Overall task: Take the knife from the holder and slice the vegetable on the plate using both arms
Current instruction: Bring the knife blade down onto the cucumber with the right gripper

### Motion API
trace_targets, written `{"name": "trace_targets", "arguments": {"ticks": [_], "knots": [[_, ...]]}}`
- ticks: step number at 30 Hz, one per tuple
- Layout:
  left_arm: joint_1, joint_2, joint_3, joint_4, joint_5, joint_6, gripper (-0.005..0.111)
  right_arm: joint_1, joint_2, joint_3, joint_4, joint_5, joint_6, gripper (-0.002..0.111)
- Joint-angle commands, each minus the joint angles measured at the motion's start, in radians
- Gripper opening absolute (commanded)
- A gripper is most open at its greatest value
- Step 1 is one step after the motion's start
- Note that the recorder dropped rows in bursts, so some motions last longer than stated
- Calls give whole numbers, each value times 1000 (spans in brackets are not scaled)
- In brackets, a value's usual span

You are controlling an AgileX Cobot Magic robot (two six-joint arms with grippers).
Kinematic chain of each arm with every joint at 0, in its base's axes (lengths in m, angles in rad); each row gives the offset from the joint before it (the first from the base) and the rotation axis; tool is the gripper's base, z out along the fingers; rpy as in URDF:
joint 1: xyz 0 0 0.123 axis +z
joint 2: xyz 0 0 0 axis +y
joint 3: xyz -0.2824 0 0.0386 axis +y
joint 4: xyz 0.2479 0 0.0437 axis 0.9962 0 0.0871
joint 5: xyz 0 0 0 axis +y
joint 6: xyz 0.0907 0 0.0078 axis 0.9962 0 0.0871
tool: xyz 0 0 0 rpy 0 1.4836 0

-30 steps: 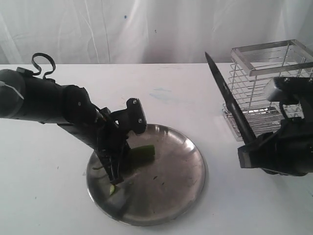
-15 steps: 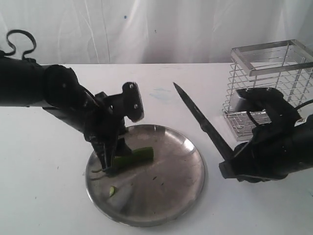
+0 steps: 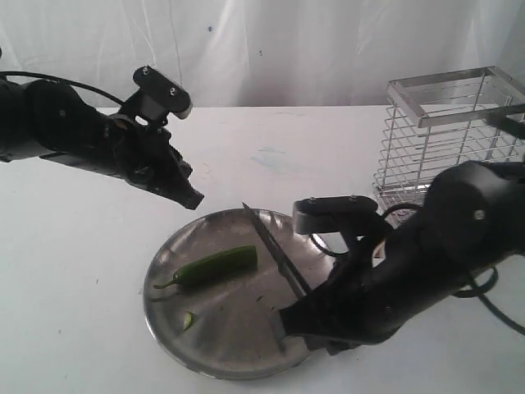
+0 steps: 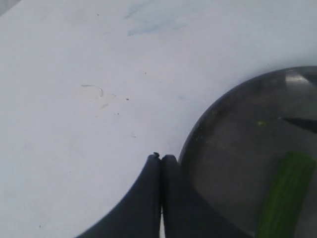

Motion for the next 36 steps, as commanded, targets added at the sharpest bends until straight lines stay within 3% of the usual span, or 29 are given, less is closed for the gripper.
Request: {"name": "trace_targets", "arguments": {"ticks": [1, 13, 20, 25, 36], "knots": [[2, 41, 1, -24, 5, 32, 0, 49, 81, -52, -147, -61, 186, 0], [0, 57, -14, -38, -21, 20, 0, 54, 157, -87, -163, -32, 219, 0], [-56, 57, -18, -85, -19, 24, 0, 85, 159, -123, -163, -2, 219, 0], [-58, 57, -18, -85, -13, 24, 0, 93, 189, -125, -171, 23, 224, 0], [-58, 133, -18, -85, -4, 24, 0, 93, 206, -125, -192, -46, 236, 0]]}}
